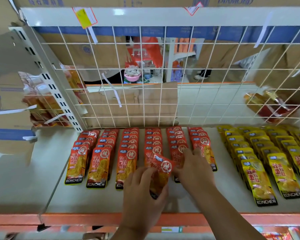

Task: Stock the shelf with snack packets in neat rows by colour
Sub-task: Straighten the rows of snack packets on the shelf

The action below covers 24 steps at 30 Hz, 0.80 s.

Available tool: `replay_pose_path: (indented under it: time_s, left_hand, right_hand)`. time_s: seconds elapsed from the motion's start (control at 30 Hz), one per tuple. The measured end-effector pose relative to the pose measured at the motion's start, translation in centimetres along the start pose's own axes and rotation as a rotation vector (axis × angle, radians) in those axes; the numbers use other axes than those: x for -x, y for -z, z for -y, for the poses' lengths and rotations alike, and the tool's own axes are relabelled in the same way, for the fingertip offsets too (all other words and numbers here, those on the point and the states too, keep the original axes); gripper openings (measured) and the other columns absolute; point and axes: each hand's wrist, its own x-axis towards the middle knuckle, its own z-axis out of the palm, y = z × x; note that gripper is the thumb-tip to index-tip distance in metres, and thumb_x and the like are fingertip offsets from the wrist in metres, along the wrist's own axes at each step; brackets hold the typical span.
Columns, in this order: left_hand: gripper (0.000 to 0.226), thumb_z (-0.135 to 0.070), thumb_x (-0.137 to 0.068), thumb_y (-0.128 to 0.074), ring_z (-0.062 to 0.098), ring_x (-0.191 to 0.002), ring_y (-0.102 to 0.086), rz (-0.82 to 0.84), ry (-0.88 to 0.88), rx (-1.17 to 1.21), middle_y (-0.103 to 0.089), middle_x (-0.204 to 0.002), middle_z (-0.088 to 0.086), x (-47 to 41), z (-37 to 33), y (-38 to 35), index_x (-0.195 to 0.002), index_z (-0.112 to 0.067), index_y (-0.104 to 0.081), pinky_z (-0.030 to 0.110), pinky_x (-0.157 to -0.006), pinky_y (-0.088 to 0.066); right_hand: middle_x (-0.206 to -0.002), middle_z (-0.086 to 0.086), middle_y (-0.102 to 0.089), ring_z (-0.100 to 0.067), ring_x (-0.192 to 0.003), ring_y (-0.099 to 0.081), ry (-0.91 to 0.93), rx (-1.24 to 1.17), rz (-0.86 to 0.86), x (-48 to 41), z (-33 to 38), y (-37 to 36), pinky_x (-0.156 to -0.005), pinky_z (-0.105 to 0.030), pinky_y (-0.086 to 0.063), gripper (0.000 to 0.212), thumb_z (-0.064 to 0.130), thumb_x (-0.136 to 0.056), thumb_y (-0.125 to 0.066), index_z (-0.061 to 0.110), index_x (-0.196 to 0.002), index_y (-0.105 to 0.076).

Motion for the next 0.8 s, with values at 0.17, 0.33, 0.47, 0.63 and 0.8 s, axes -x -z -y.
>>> replay_pose_path:
  time_s: [0.17,0.33,0.47,0.63,0.8]
  left_hand:
    - [0.052,-0.062,-0.08,-0.066,-0.004,-0.113,-0.035,0.004,-0.003,-0.001,-0.056,-0.124,-0.012,0.0,0.0,0.0,-0.123,-0.035,-0.054,0.035,-0.094,-0.045]
    - [0.053,-0.062,-0.081,-0.064,-0.005,-0.112,-0.033,0.014,-0.002,-0.013,-0.055,-0.124,-0.013,0.0,0.0,0.0,-0.125,-0.034,-0.054,0.035,-0.093,-0.046]
    - [0.052,-0.06,-0.081,-0.066,-0.003,-0.11,-0.036,0.002,-0.008,-0.005,-0.058,-0.122,-0.011,-0.1,0.0,0.0,-0.123,-0.032,-0.055,0.037,-0.092,-0.05]
    - [0.054,-0.059,-0.082,-0.065,0.012,-0.111,-0.049,-0.003,0.016,-0.011,-0.06,-0.121,-0.006,-0.2,0.2,-0.1,-0.125,-0.028,-0.057,0.036,-0.093,-0.046]
    - [0.046,-0.051,-0.083,-0.066,0.013,-0.112,-0.052,0.053,-0.089,-0.006,-0.058,-0.121,-0.007,0.2,0.4,-0.2,-0.121,-0.026,-0.061,0.034,-0.094,-0.043]
  right_hand:
    - [-0.124,-0.004,-0.045,-0.027,-0.106,-0.059,-0.002,0.001,-0.005,0.0,0.0,0.0,-0.084,-0.041,-0.055,0.062,0.065,-0.083,-0.065,0.027,-0.129,-0.047]
    - [-0.132,-0.001,-0.045,-0.027,-0.112,-0.059,0.004,-0.019,-0.008,0.3,-0.4,0.4,-0.086,-0.041,-0.053,0.063,0.068,-0.084,-0.061,0.028,-0.131,-0.047]
    - [-0.107,0.007,-0.054,-0.017,-0.097,-0.061,0.195,-0.155,-0.07,2.1,-1.4,0.9,-0.072,-0.026,-0.046,0.025,0.047,-0.094,-0.059,0.027,-0.109,-0.058]
    - [-0.094,0.019,-0.058,-0.003,-0.086,-0.055,0.448,-0.221,-0.001,6.2,-0.8,-0.6,-0.069,-0.018,-0.048,0.012,0.034,-0.095,-0.052,0.033,-0.105,-0.058]
    - [-0.097,0.024,-0.055,0.006,-0.085,-0.051,0.311,-0.311,0.005,6.2,-1.1,-1.2,-0.069,-0.009,-0.039,0.018,0.035,-0.094,-0.059,0.034,-0.112,-0.058]
